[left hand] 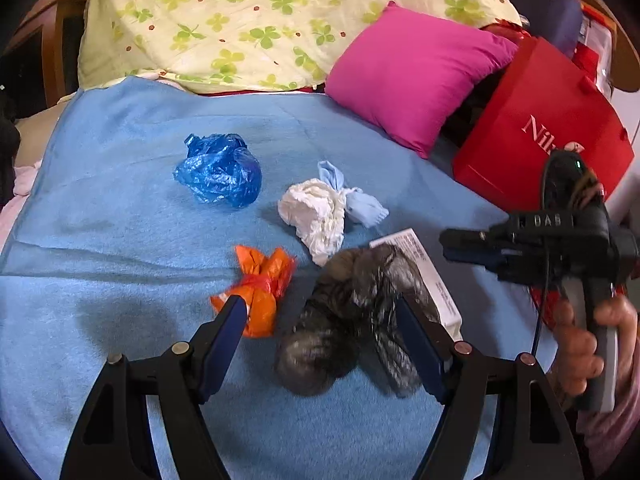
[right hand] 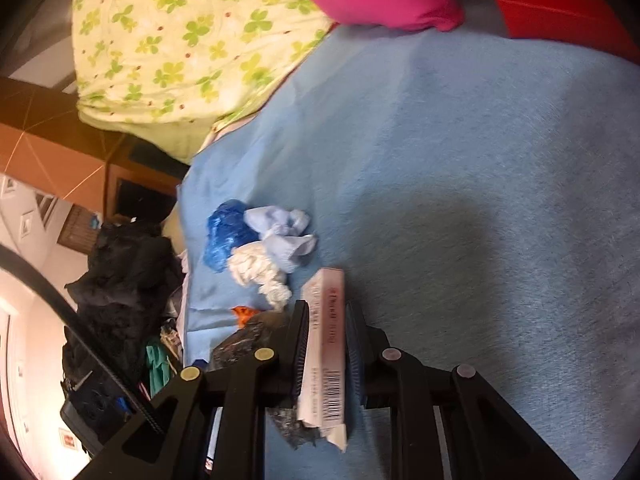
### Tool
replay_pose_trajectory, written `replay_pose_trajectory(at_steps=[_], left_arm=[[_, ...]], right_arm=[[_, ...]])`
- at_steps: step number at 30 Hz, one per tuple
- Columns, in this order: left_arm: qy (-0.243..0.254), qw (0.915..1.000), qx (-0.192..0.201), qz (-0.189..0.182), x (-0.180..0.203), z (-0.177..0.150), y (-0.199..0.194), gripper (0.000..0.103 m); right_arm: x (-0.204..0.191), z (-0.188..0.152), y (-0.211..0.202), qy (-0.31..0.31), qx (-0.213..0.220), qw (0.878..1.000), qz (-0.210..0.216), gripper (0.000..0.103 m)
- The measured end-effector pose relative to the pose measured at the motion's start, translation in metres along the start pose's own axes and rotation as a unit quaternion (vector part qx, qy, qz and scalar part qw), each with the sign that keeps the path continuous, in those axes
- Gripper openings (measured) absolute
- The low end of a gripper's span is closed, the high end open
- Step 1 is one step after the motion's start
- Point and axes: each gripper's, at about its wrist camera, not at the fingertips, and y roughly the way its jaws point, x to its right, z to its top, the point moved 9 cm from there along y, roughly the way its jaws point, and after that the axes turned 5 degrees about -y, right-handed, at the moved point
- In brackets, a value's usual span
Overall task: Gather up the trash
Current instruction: 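Grasp the white printed box with the right tool while the left tool grasps the black bag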
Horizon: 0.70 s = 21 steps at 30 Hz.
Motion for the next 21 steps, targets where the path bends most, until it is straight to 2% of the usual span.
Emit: replay_pose_trajectory(at_steps=[2,4,8,9,11,12,13,17,21], left_arm=[[-0.003,0.9999,-0.002,-0.012,0.001,-0.003,0.000,0.078],[-0.002,0.9996,-0.012,-0.024,0.004,-0.007,0.007,0.078],[0.028,0.9987,-0.040,-0.014,0.014,-0.020,0.025,0.076],[0.032,0.9984,-0.043,-0.015,0.016,-0.021,0.028,0.071],[0.024,0.9982,-0.050,-0.023,0.015,-0.022,0.031,0.041],[0.010,0.9981,-0.052,-0.031,0.013,-0.022,0.031,0.037],[0.002,0.9981,-0.050,-0.036,0.012,-0.022,0.030,0.034],[0.005,0.9985,-0.037,-0.041,0.010,-0.022,0.020,0.026],[0.005,0.9985,-0.009,-0.053,0.008,-0.015,-0.010,0.025]], right_arm=[[-0.006,-0.002,0.005,-0.008,-0.009,1.000,0.003,0.023],[-0.007,-0.004,0.010,-0.009,-0.014,1.000,-0.007,0.030],[-0.004,-0.007,0.013,-0.003,-0.017,1.000,-0.014,0.033],[-0.004,-0.006,0.013,-0.003,-0.016,1.000,-0.015,0.034],[-0.003,-0.006,0.013,-0.004,-0.015,1.000,-0.015,0.044],[-0.003,-0.006,0.012,-0.005,-0.013,1.000,-0.016,0.061],[-0.004,-0.004,0.011,-0.007,-0.006,1.000,-0.018,0.067],[-0.015,-0.003,0.008,-0.039,0.001,0.999,-0.012,0.067],[-0.021,-0.006,0.009,-0.058,0.001,0.998,-0.022,0.066]])
